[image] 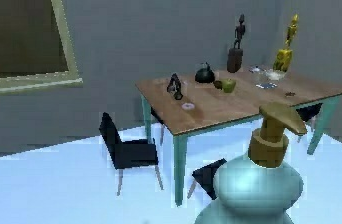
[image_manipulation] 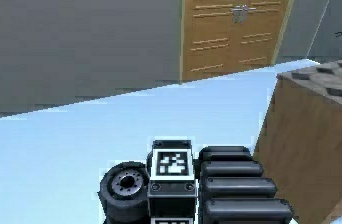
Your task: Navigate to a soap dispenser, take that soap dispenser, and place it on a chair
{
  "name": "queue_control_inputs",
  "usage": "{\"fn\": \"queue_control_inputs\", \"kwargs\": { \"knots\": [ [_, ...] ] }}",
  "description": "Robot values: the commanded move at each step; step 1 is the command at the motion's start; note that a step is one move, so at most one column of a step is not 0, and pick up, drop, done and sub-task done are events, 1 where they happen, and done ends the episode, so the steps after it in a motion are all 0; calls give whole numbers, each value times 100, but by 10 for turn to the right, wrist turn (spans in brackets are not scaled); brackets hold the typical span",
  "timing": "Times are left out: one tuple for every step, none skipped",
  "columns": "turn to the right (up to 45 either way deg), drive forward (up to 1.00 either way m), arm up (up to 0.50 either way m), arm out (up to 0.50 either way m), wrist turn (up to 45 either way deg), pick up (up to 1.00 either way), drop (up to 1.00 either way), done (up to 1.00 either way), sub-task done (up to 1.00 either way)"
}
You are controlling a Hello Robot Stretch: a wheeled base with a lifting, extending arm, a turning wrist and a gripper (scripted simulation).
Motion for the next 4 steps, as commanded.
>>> {"fn": "queue_control_inputs", "kwargs": {
  "knots": [
    [30,0,0,0,0,0,0,0,0],
    [0,30,0,0,0,0,0,0,0],
    [-450,0,0,0,0,0,0,0,0],
    [-420,0,0,0,0,0,0,0,0]
  ]
}}
